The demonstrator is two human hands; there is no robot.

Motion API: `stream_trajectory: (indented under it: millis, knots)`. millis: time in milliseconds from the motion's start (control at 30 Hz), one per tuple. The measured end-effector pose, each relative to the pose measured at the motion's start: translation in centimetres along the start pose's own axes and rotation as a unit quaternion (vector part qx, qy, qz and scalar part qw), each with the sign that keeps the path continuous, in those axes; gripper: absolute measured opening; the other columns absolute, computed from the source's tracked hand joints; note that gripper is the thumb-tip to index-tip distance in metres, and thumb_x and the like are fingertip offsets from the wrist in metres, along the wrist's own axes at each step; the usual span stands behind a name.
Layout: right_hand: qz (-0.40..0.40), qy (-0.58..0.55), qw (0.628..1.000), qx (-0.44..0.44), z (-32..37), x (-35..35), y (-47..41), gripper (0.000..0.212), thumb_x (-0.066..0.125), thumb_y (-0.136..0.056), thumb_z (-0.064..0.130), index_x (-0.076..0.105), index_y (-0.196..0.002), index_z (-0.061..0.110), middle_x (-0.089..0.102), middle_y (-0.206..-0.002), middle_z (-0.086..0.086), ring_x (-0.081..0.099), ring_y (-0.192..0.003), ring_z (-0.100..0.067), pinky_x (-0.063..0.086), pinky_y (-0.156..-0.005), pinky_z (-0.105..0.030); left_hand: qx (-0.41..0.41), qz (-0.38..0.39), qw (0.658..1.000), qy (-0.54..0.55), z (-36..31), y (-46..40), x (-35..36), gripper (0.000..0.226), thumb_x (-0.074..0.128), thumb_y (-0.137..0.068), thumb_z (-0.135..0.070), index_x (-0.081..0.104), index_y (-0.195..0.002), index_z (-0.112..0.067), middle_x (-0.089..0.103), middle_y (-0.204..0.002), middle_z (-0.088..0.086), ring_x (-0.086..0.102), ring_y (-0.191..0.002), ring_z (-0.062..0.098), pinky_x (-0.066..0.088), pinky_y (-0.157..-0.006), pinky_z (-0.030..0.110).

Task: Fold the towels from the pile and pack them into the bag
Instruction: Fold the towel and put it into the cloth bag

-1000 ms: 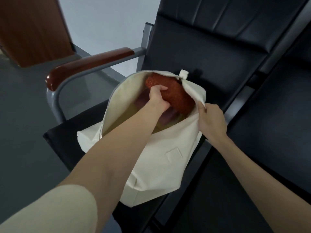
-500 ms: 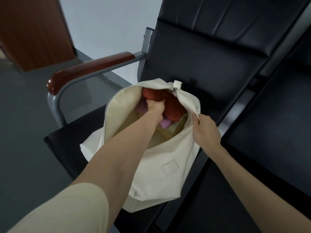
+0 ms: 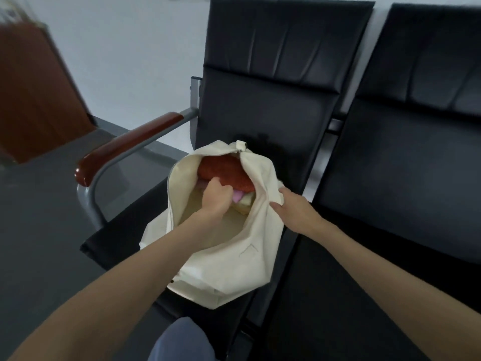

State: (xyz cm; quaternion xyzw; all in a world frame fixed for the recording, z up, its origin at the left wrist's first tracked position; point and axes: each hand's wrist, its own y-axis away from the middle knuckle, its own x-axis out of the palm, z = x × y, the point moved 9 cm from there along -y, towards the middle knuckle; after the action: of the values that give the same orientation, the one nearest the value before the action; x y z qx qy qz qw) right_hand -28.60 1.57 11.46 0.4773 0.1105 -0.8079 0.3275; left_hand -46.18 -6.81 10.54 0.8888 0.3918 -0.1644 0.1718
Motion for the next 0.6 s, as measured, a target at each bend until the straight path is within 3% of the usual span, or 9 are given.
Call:
stream_trajectory:
  millis: [133, 233, 333, 500, 600]
  knots:
    - [0.003, 0.057, 0.998, -0.009, -3.1, -3.6, 6.1, 0.050, 0.048, -0.098, 0.033, 0.034, -0.140, 0.009, 0.053, -0.117, -0.015, 0.056, -0.101, -0.025, 0.050, -0.087, -0.041, 0.116, 0.091, 0.981, -0.123, -3.4, 6.4, 3.4, 0.046, 0.052, -0.092, -0.016, 0.044, -0.136, -0.008, 0.057, -0.125, 0.006, 0.052, -0.119, 0.025, 0.038, -0.090, 0.028]
    - [0.000, 0.089, 0.995, 0.049, -8.9, -6.6, 12.0, 0.057, 0.049, -0.099, 0.033, 0.026, -0.146, 0.011, 0.047, -0.127, -0.016, 0.051, -0.110, -0.027, 0.048, -0.092, -0.037, 0.188, 0.143, 0.952, -0.195, -5.5, 11.0, 7.3, 0.057, 0.051, -0.091, -0.012, 0.035, -0.145, -0.009, 0.049, -0.137, 0.015, 0.048, -0.124, 0.029, 0.039, -0.101, 0.034]
    - [-0.007, 0.081, 0.988, 0.128, -15.8, -9.2, 18.6, 0.063, 0.052, -0.097, 0.031, 0.022, -0.149, 0.010, 0.044, -0.133, -0.016, 0.051, -0.115, -0.027, 0.047, -0.096, -0.037, 0.238, 0.187, 0.924, -0.234, -7.4, 15.0, 11.6, 0.056, 0.050, -0.092, -0.012, 0.033, -0.146, -0.008, 0.046, -0.139, 0.019, 0.048, -0.126, 0.031, 0.038, -0.101, 0.035]
    - [-0.060, 0.069, 0.966, 0.240, -27.4, -12.5, 29.4, 0.056, 0.057, -0.094, 0.025, 0.035, -0.140, 0.001, 0.050, -0.125, -0.020, 0.055, -0.110, -0.034, 0.045, -0.093, -0.035, 0.273, 0.276, 0.884, -0.260, -9.3, 21.5, 20.7, 0.057, 0.052, -0.094, -0.015, 0.032, -0.147, -0.012, 0.042, -0.142, 0.014, 0.050, -0.123, 0.026, 0.042, -0.097, 0.032]
    - [-0.118, 0.047, 0.951, 0.281, -33.2, -13.7, 35.1, 0.041, 0.062, -0.086, 0.013, 0.051, -0.120, -0.007, 0.058, -0.110, -0.026, 0.056, -0.106, -0.040, 0.042, -0.087, -0.037, 0.307, 0.317, 0.856, -0.269, -10.5, 25.8, 26.6, 0.057, 0.054, -0.094, -0.015, 0.032, -0.147, -0.014, 0.040, -0.143, 0.012, 0.051, -0.118, 0.022, 0.042, -0.090, 0.027]
